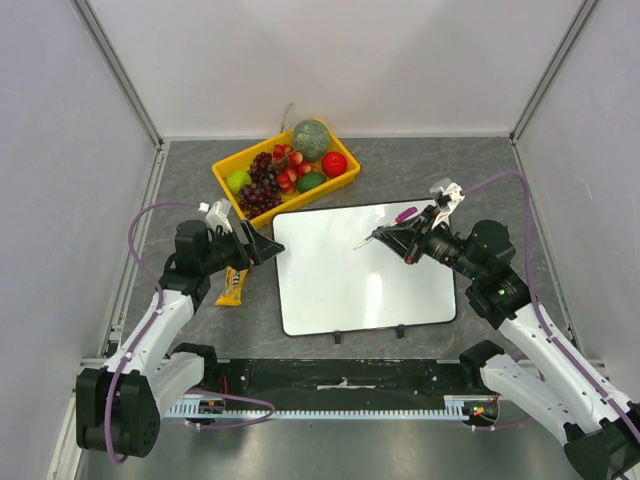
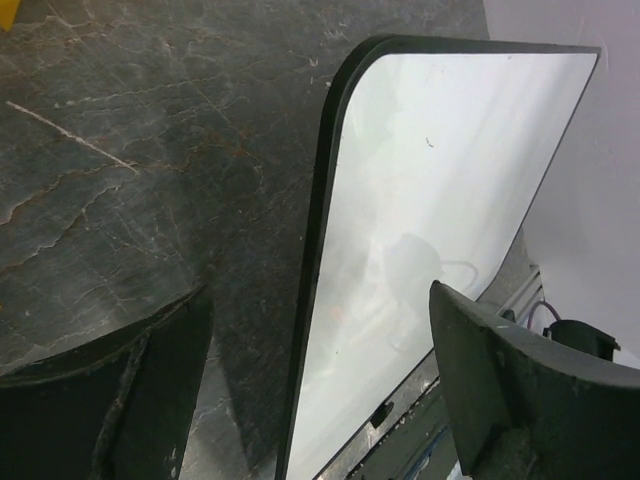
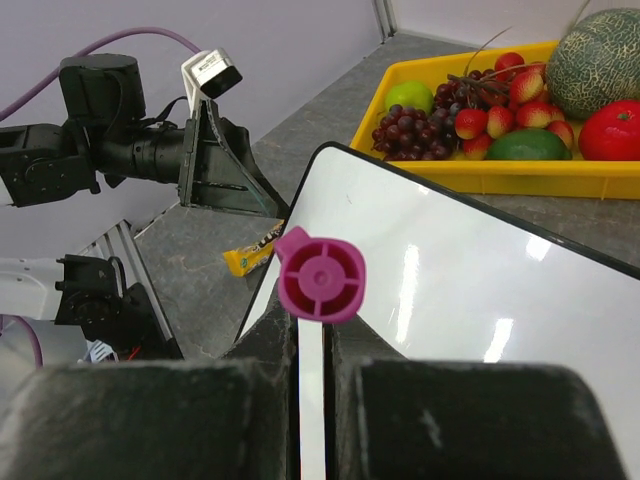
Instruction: Write a sentence on the whiteboard
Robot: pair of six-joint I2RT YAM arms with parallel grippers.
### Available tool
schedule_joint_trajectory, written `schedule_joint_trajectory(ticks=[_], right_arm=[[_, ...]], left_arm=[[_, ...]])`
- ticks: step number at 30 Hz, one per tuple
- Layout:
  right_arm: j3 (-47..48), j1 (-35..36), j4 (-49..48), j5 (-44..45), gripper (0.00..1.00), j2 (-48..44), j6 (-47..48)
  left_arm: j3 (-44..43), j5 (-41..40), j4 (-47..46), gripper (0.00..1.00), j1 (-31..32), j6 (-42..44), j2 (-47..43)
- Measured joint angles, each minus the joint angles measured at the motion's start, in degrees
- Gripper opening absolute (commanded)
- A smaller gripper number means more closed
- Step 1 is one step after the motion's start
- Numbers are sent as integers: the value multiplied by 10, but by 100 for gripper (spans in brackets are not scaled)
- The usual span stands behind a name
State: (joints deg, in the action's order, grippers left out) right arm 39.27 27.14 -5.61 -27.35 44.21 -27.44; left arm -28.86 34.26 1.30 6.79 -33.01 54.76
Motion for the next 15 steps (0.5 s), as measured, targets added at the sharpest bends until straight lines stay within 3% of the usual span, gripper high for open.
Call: schedule_joint_trajectory(ticks=[15], right_arm=[[0,0,-17,9,0,29,-7]], left_arm=[[32,54,-83,86,-1,-22,41]])
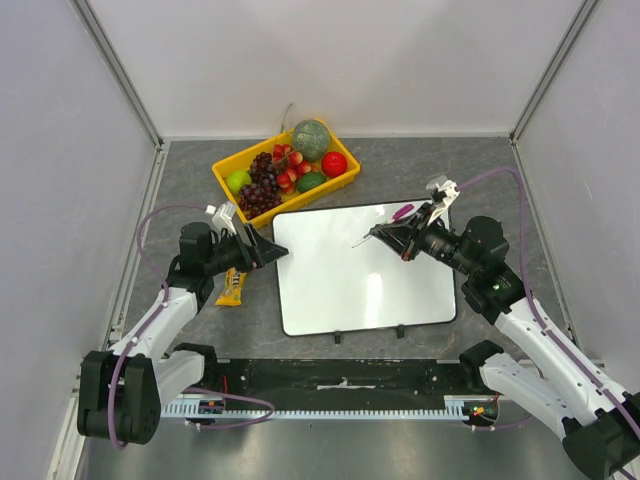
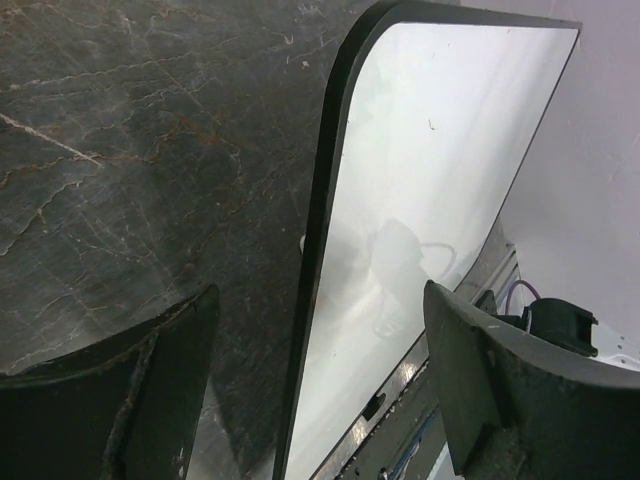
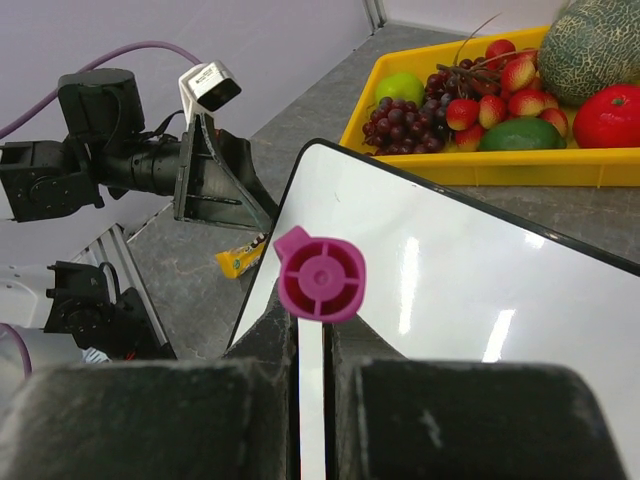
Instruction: Write a sentence on the whiteboard
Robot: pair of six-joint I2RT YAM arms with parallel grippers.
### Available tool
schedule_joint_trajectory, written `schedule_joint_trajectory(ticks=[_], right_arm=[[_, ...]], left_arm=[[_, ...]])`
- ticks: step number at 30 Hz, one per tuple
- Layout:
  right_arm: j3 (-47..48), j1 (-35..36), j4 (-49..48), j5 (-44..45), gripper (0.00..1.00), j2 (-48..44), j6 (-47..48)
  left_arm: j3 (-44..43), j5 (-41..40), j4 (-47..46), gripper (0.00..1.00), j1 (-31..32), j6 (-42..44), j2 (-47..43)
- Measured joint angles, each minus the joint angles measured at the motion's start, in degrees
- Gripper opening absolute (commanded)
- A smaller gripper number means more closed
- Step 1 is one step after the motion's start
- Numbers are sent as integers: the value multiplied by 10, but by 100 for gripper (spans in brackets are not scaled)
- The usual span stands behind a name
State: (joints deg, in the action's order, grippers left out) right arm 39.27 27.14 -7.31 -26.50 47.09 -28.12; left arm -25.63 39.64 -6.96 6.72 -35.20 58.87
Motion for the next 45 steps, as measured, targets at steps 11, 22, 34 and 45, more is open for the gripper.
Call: schedule_joint_trajectory(ticks=[11,22,34,45], right_arm=[[0,0,2,15,0,9,-4],[0,0,8,33,0,21,-5],[4,0,16,44,0,35,-9],[22,0,34,48,0,38,3]], left_arm=[[0,-6,3,86,0,1,-33],[-23,-72,97,91,0,13,-94],[-18,-275,136,97,2,59,-189],[138,-422,-102,98,3,198,-222]])
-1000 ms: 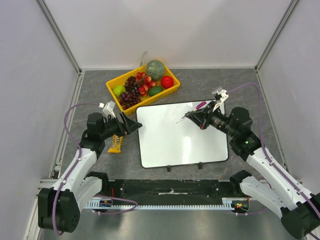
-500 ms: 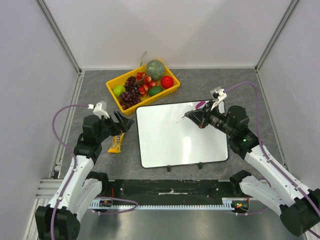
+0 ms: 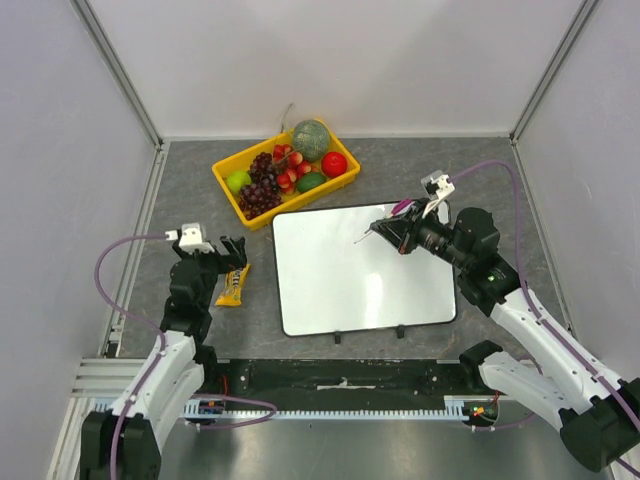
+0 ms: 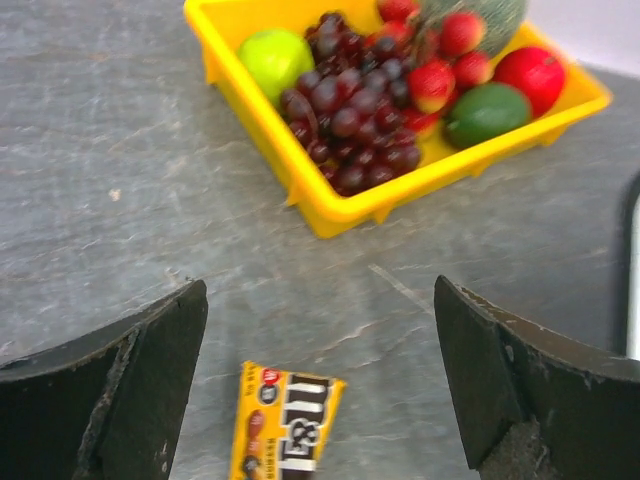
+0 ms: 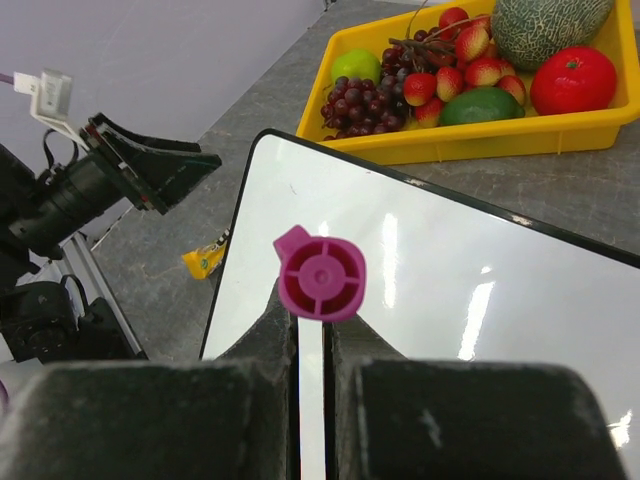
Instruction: Write a sentence on the whiteboard
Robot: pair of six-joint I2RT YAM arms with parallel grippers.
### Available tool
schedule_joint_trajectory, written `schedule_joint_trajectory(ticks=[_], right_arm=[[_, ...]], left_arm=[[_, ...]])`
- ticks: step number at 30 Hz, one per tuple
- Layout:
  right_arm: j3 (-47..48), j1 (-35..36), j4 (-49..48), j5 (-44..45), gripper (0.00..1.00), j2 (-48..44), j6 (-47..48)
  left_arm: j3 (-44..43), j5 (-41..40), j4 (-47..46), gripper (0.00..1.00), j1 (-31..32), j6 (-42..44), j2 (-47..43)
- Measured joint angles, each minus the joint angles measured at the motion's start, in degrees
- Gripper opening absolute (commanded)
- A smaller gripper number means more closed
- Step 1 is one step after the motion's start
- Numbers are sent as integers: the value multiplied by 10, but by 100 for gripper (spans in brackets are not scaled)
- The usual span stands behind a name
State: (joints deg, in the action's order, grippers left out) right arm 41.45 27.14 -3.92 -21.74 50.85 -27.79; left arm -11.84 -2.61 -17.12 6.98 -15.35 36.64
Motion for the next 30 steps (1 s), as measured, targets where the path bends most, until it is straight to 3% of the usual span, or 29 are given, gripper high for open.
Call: schedule_joint_trajectory(ticks=[6,14,24,30], right_arm=[[7,0,7,12,0,7,13],[11,0,17,16,0,21,29],[25,0,23,27,0,21,51],[25,-1,24,28,0,21,57]], left_arm=[[88,-51,-224,100,0,78,159],[88,-80,-441,100,0,125,347],[85,-125,-545,100,0,131,397],[84,-107,-568,100,0,134,427]])
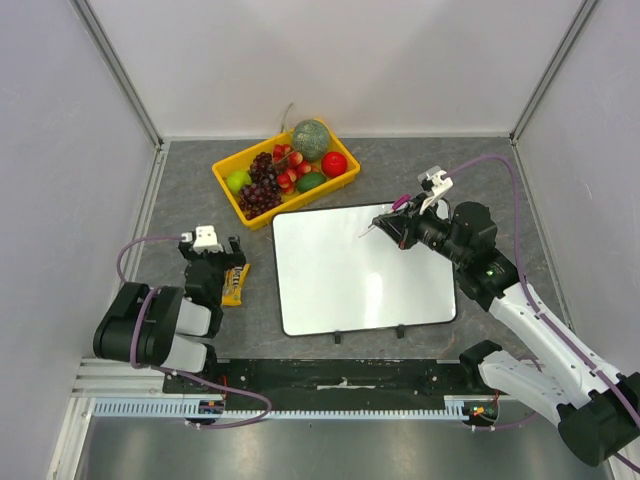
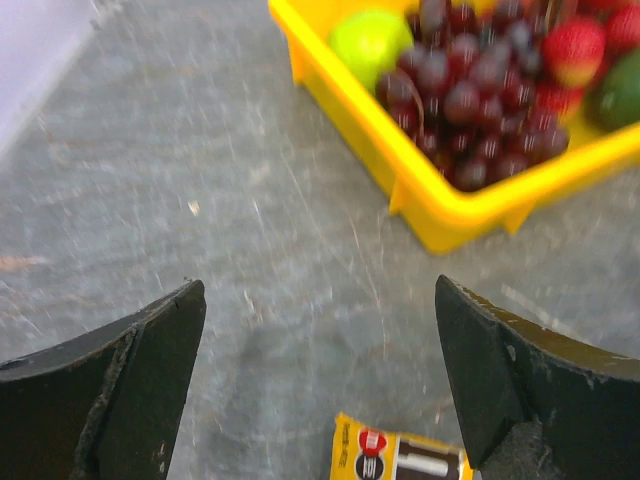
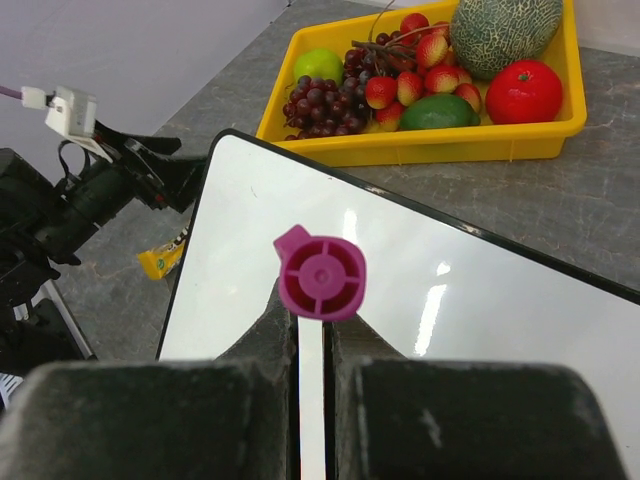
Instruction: Write a sentence on the whiteboard
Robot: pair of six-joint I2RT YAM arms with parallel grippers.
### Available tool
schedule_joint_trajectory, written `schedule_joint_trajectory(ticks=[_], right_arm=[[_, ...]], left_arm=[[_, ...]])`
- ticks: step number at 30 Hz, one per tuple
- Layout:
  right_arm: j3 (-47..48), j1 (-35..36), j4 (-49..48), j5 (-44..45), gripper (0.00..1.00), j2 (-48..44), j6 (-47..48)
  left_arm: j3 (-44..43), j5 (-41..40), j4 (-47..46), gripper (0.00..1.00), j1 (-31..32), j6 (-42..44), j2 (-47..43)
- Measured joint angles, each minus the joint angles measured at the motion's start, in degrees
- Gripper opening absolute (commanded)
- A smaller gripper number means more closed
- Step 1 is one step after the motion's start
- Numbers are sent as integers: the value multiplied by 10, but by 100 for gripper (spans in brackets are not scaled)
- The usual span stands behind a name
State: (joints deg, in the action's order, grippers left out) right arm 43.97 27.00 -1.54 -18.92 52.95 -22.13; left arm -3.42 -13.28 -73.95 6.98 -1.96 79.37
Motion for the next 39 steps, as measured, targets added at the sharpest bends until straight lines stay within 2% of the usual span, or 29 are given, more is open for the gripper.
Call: schedule_joint_trajectory(ticks=[3,9,15,39], right_arm=[[0,0,0,3,0,0,3],[0,-3,2,8,0,-2,7],[0,-2,2,8,0,-9,8],[0,-3,26,23,0,-28,7]], left_arm=[[0,25,6,100,0,10,40],[-8,47,8,100,0,19,41],[-77,66,51,100,-9,19,40],[-79,79,79,100,-12,20,40]])
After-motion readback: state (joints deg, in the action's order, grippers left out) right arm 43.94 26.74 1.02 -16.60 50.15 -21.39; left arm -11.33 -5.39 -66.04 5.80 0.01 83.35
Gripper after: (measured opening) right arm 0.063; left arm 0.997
